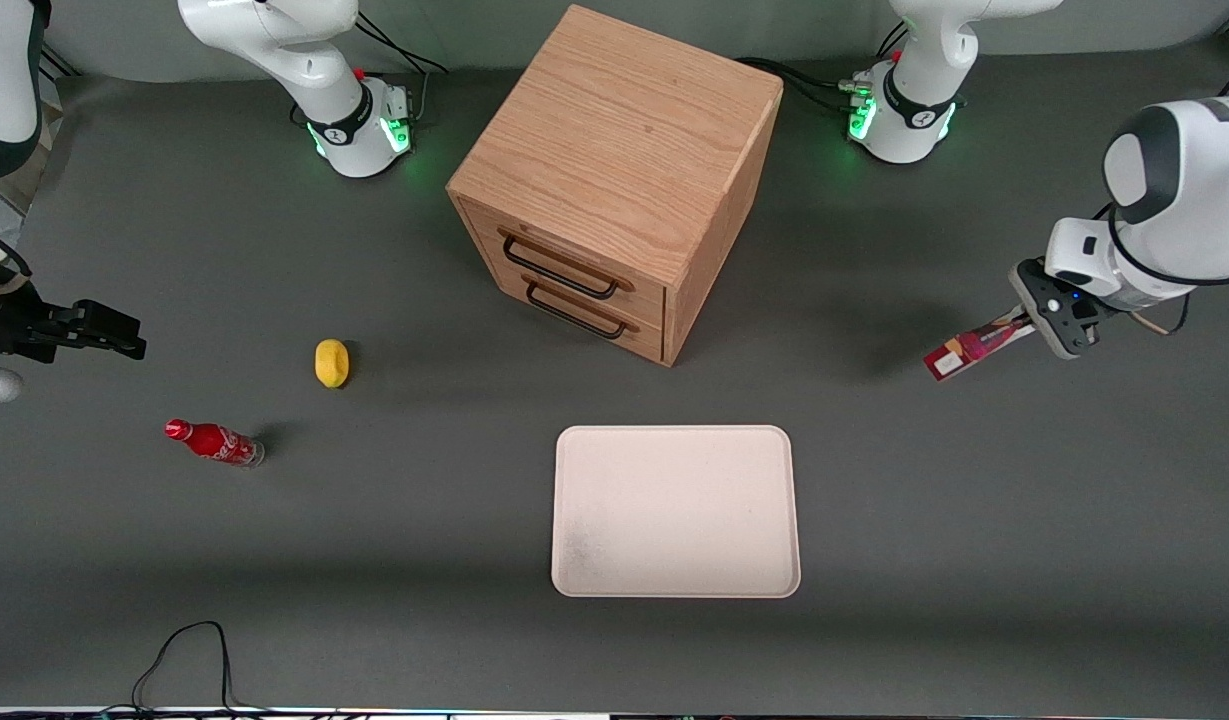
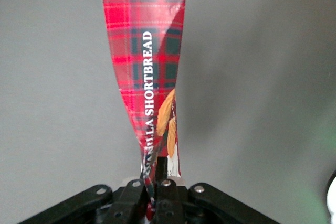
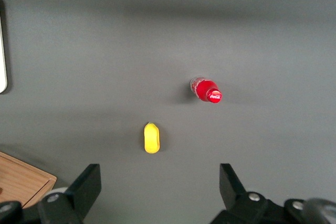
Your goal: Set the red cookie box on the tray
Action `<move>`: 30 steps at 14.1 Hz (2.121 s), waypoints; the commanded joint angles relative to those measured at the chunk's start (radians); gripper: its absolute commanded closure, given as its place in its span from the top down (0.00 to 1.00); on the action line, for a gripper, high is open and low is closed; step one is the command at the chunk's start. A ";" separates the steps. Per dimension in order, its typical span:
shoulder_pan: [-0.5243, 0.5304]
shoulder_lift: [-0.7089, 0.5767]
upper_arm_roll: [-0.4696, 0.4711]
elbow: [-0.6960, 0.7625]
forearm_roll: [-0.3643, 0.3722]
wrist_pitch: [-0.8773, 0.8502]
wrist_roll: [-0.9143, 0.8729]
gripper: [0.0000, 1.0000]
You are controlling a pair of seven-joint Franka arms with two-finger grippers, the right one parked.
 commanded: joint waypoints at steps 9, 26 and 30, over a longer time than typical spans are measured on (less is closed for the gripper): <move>-0.249 0.489 -0.016 0.781 -0.074 -0.282 -0.997 0.00; -0.444 0.870 0.010 0.935 -0.054 0.033 -1.475 0.91; -0.433 0.772 0.010 0.872 -0.017 0.025 -1.461 1.00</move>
